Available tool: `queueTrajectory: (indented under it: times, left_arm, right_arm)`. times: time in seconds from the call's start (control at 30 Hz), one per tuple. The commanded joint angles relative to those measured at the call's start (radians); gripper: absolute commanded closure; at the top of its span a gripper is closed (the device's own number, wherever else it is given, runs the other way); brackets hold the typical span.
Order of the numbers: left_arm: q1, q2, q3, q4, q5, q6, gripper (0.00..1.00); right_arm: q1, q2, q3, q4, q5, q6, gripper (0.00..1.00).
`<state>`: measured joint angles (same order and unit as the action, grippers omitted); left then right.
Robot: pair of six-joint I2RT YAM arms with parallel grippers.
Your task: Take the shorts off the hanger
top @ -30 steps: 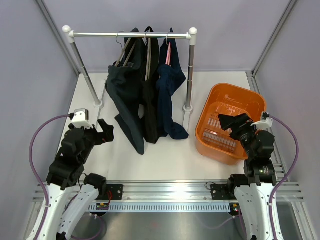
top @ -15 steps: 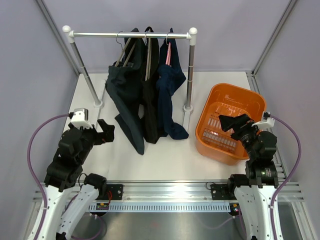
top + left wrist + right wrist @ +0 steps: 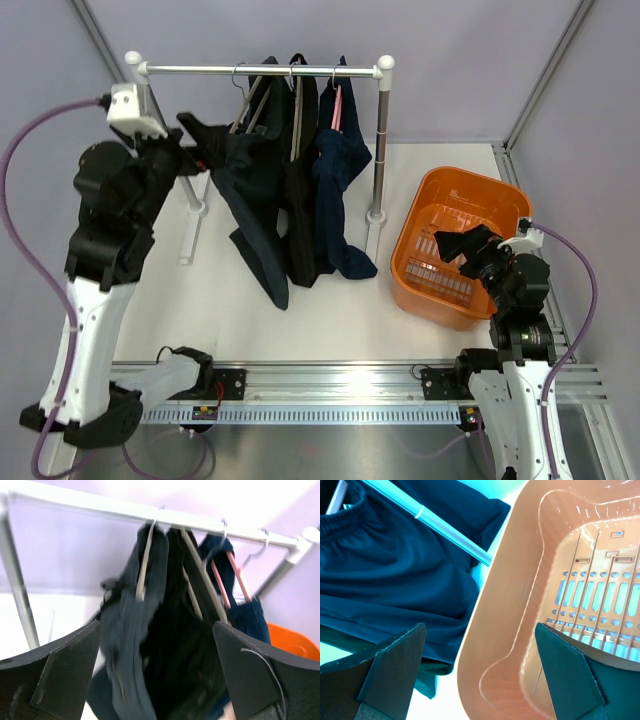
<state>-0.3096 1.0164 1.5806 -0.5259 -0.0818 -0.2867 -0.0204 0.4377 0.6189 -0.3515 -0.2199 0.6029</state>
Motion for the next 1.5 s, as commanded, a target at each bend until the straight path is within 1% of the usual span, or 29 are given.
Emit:
queueTrajectory:
  times: [0.0, 0.03, 0.13, 0.17, 0.23, 0.27, 0.33, 0.47, 0.63, 0.97, 1.07, 1.23, 1.37, 1.4, 1.47]
  left_arm:
    - [0.004, 0.167, 0.163, 0.027, 0.007, 0.102, 0.05]
    - [0.004, 0.247, 0.241, 0.014, 0.005, 0.118, 0.07]
    - [0.004, 0.341, 0.323, -0.009, 0.019, 0.152, 0.11]
    - [0.004, 0.39, 0.364, -0.019, 0.025, 0.156, 0.14]
    - [0.007, 0.436, 0.41, -0.037, 0.033, 0.161, 0.16]
    - [0.006, 0.479, 0.458, -0.064, 0.033, 0.161, 0.19]
    - [0.007, 0.507, 0.486, -0.083, 0.033, 0.167, 0.22]
    - [0.007, 0.539, 0.487, -0.062, -0.001, 0.188, 0.24]
    - [0.007, 0.579, 0.501, -0.072, -0.029, 0.228, 0.26]
    - [0.007, 0.669, 0.535, -0.062, 0.005, 0.281, 0.31]
    - [0.007, 0.689, 0.536, -0.045, -0.003, 0.305, 0.32]
    - [0.007, 0.725, 0.55, -0.039, -0.016, 0.302, 0.35]
    - [0.006, 0.731, 0.55, -0.028, -0.019, 0.299, 0.45]
    - [0.007, 0.734, 0.553, -0.028, -0.019, 0.299, 0.53]
    - [0.007, 0.737, 0.561, -0.036, -0.026, 0.302, 0.66]
  right_arm:
    - [0.005, 0.015, 0.061, -0.006, 0.02, -0.051, 0.0]
    - [0.005, 0.021, 0.064, -0.007, 0.021, -0.052, 0.0]
    - [0.005, 0.033, 0.077, -0.012, 0.022, -0.058, 0.01]
    - [0.005, 0.036, 0.081, -0.012, 0.024, -0.061, 0.01]
    - [0.005, 0.047, 0.087, -0.01, 0.027, -0.064, 0.01]
    - [0.005, 0.053, 0.088, -0.007, 0.025, -0.066, 0.01]
    - [0.005, 0.067, 0.091, -0.001, 0.025, -0.069, 0.01]
    - [0.005, 0.087, 0.091, 0.019, 0.014, -0.077, 0.0]
    - [0.005, 0.102, 0.088, 0.031, 0.011, -0.075, 0.01]
    - [0.005, 0.13, 0.091, 0.06, -0.003, -0.072, 0.0]
    - [0.005, 0.13, 0.091, 0.065, -0.004, -0.071, 0.01]
    - [0.005, 0.128, 0.096, 0.054, 0.001, -0.078, 0.01]
    - [0.005, 0.119, 0.093, 0.052, 0.002, -0.078, 0.0]
    - [0.005, 0.119, 0.091, 0.054, 0.001, -0.077, 0.0]
    - [0.005, 0.122, 0.088, 0.055, -0.001, -0.078, 0.0]
